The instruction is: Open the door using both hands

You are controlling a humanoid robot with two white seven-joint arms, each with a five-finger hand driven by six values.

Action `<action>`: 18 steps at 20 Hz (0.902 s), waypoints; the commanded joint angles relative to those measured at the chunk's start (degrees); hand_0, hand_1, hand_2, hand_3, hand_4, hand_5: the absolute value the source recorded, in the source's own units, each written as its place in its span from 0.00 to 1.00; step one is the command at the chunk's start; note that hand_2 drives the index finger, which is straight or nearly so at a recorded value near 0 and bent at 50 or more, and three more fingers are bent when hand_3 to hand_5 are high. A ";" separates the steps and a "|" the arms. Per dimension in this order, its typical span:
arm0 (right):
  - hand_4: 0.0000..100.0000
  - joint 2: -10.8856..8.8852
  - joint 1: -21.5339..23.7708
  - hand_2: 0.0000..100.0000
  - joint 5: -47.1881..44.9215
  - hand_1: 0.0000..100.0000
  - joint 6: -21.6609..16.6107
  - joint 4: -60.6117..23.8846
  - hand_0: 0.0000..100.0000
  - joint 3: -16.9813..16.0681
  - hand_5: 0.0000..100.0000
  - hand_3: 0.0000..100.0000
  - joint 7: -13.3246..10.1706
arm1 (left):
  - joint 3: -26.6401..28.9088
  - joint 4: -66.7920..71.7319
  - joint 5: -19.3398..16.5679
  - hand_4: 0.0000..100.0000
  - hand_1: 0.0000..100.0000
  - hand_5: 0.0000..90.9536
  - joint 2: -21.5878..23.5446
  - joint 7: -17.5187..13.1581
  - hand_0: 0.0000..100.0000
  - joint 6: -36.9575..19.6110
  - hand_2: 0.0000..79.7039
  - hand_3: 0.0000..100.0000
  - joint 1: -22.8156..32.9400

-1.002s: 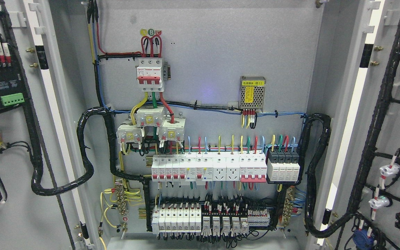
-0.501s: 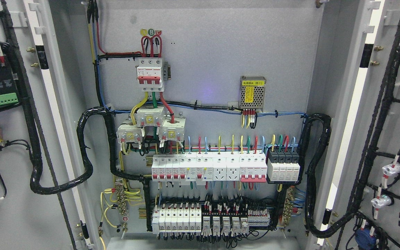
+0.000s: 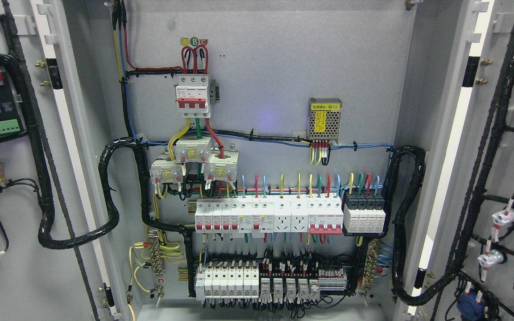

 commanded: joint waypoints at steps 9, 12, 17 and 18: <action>0.00 -2.76 0.75 0.00 -0.25 0.39 -1.82 -4.85 0.12 13.28 0.00 0.00 0.77 | -5.63 -7.34 0.45 0.00 0.39 0.00 0.60 -0.22 0.12 -3.84 0.00 0.00 3.17; 0.00 -3.72 0.66 0.00 -0.16 0.39 -3.92 -6.35 0.12 15.91 0.00 0.00 0.77 | -7.21 -12.61 0.45 0.00 0.39 0.00 0.51 -0.22 0.12 -3.66 0.00 0.00 6.06; 0.00 -5.13 0.83 0.00 -0.16 0.39 -4.54 -6.79 0.12 21.00 0.00 0.00 1.03 | -13.53 -23.59 0.19 0.00 0.39 0.00 -1.59 -0.13 0.12 -3.84 0.00 0.00 7.66; 0.00 -5.39 0.92 0.00 -0.08 0.39 -4.54 -6.53 0.12 22.85 0.00 0.00 1.03 | -14.15 -25.44 0.10 0.00 0.39 0.00 -2.82 -0.13 0.12 -3.84 0.00 0.00 7.74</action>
